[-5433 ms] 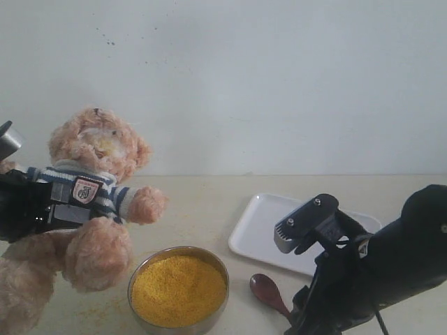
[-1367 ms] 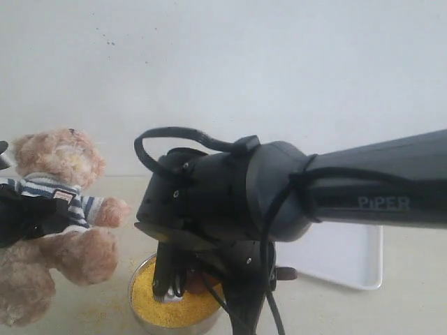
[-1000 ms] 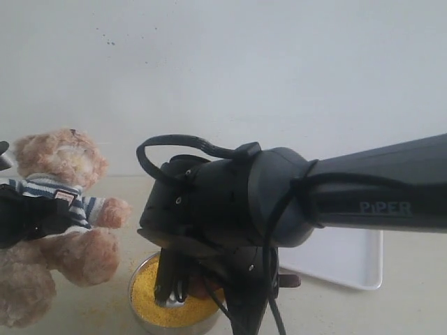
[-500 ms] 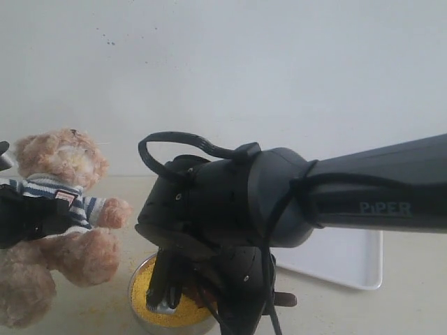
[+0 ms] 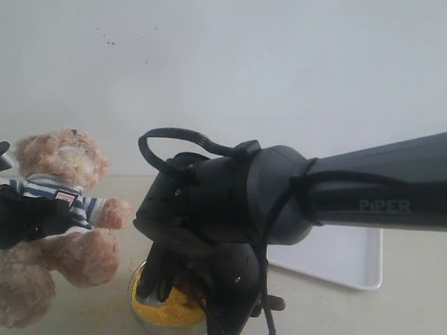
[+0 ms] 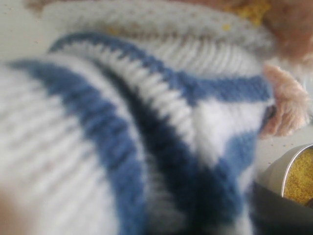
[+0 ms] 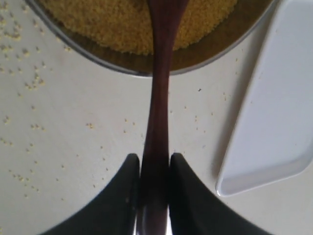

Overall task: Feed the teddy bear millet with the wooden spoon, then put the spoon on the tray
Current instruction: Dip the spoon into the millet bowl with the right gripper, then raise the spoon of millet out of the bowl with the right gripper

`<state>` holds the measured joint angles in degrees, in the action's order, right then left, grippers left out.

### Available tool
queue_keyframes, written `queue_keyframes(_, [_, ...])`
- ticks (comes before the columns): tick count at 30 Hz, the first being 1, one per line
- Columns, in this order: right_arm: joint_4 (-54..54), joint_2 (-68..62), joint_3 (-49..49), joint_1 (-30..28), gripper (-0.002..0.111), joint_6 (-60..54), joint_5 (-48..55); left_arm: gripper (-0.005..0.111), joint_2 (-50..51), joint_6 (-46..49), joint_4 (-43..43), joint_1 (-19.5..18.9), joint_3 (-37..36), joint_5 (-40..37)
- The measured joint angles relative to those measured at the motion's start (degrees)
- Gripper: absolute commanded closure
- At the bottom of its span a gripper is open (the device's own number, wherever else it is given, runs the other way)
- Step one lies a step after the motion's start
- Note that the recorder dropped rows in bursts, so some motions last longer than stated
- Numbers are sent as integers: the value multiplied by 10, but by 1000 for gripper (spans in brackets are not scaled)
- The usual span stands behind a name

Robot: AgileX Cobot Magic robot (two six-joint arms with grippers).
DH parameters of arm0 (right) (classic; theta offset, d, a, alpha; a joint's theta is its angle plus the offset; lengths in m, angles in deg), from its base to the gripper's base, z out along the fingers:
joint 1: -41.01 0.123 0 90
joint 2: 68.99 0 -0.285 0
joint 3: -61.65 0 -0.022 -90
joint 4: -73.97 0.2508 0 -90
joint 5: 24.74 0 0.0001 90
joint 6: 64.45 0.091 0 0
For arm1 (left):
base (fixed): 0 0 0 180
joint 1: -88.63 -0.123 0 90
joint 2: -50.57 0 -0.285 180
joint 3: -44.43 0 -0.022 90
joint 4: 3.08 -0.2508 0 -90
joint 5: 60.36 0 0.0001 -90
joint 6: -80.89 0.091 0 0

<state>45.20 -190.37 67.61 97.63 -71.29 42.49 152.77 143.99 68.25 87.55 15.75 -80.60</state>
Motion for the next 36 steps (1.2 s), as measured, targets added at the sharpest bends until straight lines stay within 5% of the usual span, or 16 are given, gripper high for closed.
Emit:
queue_keyframes(16, [25,0,79,-13,108,-15,21,103,0,0,-18,0,0,0])
queue_keyframes(26, [249,0,80,-109,108,-109,25,103,0,0,-24,0,0,-9])
queue_keyframes(36, [262,0,80,-114,108,-148,26,103,0,0,-57,-1,0,-54])
